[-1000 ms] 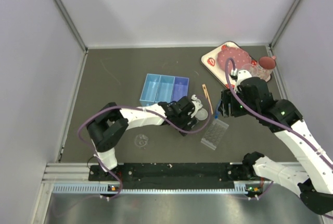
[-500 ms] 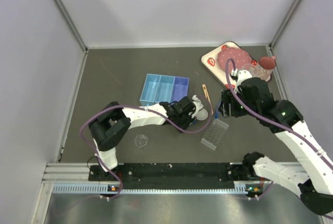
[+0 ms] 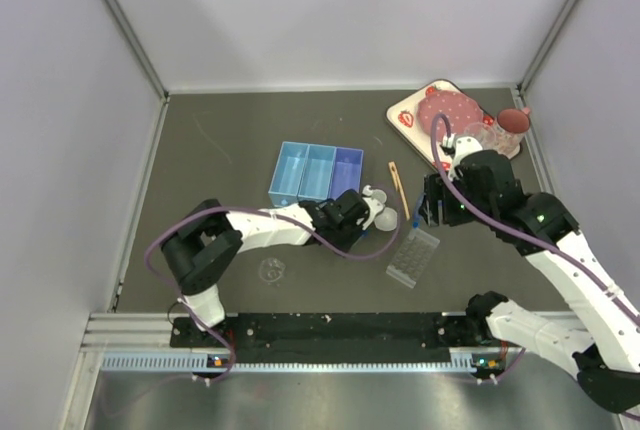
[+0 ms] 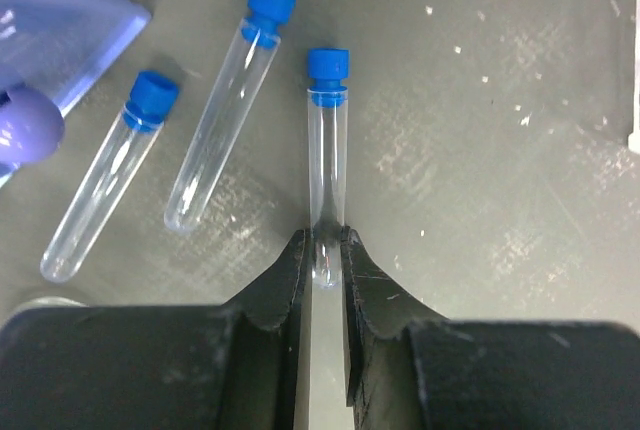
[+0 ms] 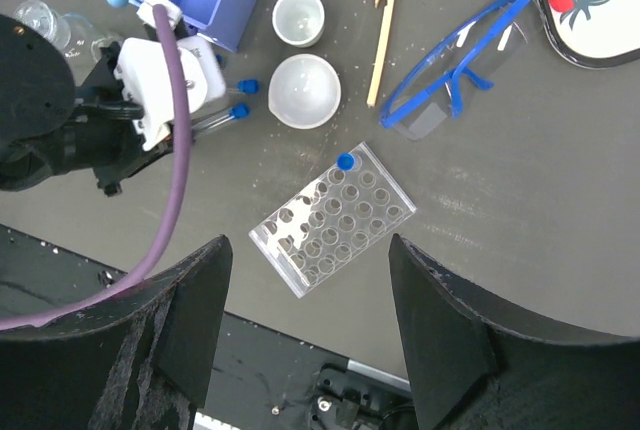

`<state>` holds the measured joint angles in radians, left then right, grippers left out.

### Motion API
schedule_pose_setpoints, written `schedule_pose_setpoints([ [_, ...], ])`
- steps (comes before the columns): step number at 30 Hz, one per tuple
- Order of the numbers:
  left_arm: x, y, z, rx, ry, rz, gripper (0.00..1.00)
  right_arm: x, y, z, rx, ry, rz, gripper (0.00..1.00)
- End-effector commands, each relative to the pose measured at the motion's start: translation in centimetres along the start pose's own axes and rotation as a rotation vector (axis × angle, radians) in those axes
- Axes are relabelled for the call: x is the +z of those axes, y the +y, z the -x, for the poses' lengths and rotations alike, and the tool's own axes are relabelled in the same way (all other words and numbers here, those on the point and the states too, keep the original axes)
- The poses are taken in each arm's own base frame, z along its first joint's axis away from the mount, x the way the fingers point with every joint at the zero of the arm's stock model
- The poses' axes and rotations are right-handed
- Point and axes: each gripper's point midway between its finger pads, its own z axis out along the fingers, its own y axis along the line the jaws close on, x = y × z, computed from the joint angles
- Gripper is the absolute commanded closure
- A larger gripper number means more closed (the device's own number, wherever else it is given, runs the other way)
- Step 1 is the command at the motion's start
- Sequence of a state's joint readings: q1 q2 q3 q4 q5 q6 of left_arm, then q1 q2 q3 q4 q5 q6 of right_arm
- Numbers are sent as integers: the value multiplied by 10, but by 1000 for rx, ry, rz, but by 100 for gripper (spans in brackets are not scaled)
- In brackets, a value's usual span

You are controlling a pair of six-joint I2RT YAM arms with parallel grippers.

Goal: Organize the chemistry lab equipment

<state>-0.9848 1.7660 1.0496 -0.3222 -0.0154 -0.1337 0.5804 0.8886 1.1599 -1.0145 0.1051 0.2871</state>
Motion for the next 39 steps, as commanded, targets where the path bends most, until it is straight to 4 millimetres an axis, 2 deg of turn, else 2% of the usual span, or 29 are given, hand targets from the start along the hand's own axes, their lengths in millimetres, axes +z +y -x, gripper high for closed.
schedule_pose_setpoints([
  [1,-24,-6,-6,-5,-2,-17,100,2,2,9,25,-37,2,35],
  [5,-54,-18,2,12,-45,-75,100,0,10,13,33,-40,39,35],
  [6,-69,-21,10,15,-86,-92,100,-1,12,14,38,-41,51,34],
  [8,-87,-31,13,22,-113,-151,100,-1,20,12,51,-27,90,34],
  [9,-104,-36,20,25,-159,-179,100,0,23,11,54,-21,103,34],
  [15,-164,-66,37,56,-296,-370,100,0,54,7,84,-5,282,34],
  [16,-171,-69,39,57,-314,-389,100,-4,66,12,88,-22,349,34],
  [21,-206,-85,45,92,-424,-499,100,-15,95,18,107,-47,524,33],
  [25,-223,-93,49,110,-507,-559,100,-24,119,16,137,-14,672,33],
  [29,-235,-99,52,122,-562,-606,100,-26,130,14,149,-1,739,33],
  [39,-241,-96,55,126,-597,-591,100,-33,156,1,135,59,848,36],
])
